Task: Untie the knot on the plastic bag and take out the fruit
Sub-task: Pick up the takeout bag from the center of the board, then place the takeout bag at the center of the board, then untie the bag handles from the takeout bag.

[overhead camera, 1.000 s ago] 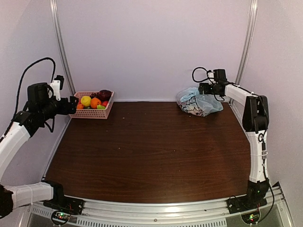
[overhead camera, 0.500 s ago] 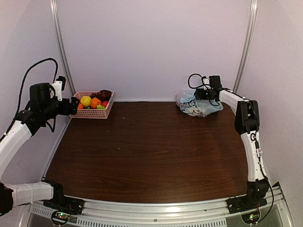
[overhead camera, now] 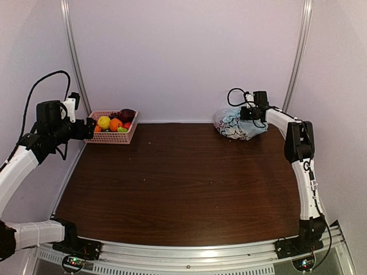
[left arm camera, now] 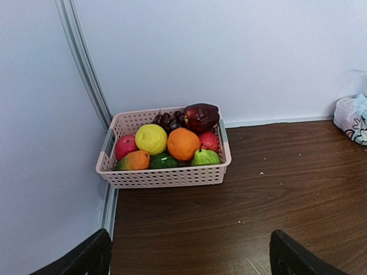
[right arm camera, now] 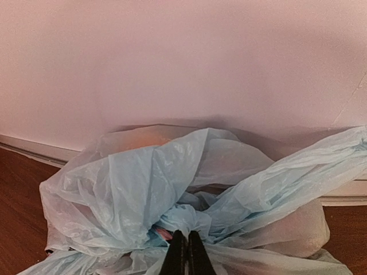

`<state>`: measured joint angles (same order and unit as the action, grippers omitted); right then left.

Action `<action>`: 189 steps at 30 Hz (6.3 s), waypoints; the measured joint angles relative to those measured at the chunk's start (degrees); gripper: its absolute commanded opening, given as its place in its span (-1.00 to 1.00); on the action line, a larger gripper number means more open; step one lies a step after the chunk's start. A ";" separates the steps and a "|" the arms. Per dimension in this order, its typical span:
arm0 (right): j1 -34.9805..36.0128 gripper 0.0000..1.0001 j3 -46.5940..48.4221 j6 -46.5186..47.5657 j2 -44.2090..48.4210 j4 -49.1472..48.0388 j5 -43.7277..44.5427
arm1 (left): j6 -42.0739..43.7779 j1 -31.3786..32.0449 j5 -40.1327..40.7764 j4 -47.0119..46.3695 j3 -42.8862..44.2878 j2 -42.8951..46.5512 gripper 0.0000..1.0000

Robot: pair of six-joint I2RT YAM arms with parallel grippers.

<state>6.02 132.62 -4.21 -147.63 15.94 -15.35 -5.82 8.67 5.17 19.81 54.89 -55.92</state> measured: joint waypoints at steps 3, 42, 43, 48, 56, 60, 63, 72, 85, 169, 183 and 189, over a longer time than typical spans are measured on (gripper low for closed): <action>-0.04 -1.00 -1.68 -1.33 1.25 -1.03 -0.90 | 0.00 0.00 0.02 -0.02 0.00 0.00 0.95; 29.90 -1.00 -60.70 -0.87 64.94 -12.04 -3.56 | -0.04 0.00 -1.09 -0.02 0.00 1.29 0.95; 31.39 -1.00 -62.51 -1.27 65.77 -12.37 -3.48 | -0.04 0.00 -1.11 0.00 0.00 1.31 0.95; 36.54 -1.00 -69.46 -4.31 66.95 -14.10 -2.67 | -0.04 0.00 -1.14 -0.02 0.00 1.40 0.95; 42.73 -1.00 -76.17 -8.85 66.97 -17.68 -0.94 | -0.04 0.00 -1.55 -0.02 0.00 1.40 0.95; 43.80 -1.00 -77.48 -9.66 66.99 -18.84 0.63 | -0.04 0.00 -1.68 -0.02 0.00 1.40 0.95; 43.89 -1.00 -79.01 -10.03 67.32 -19.98 1.73 | -0.04 0.00 -1.90 -0.02 0.00 1.40 0.95; 43.98 0.45 -80.89 -11.10 67.95 -20.76 5.11 | -0.04 0.02 -6.29 -0.09 0.00 1.40 0.89; 44.09 0.94 -83.87 -10.82 79.76 -17.25 14.38 | -9.94 20.59 -10.23 -3.39 -5.38 2.73 0.86; 44.44 -1.00 -95.38 -18.03 77.53 -24.96 21.90 | -27.71 46.49 -3.85 -26.10 -0.92 -35.28 -1.00; 44.48 -1.00 -96.24 -19.69 78.71 -25.20 26.01 | -28.30 46.05 -3.58 -27.06 -1.79 -34.84 -1.00; 44.48 -1.00 -96.67 -19.82 79.52 -25.16 26.69 | -28.85 46.03 -2.84 -27.10 -3.32 -33.38 -1.00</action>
<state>50.50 35.94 -24.03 -68.12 -9.21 11.33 -34.68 54.70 2.33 -7.29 51.57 -89.30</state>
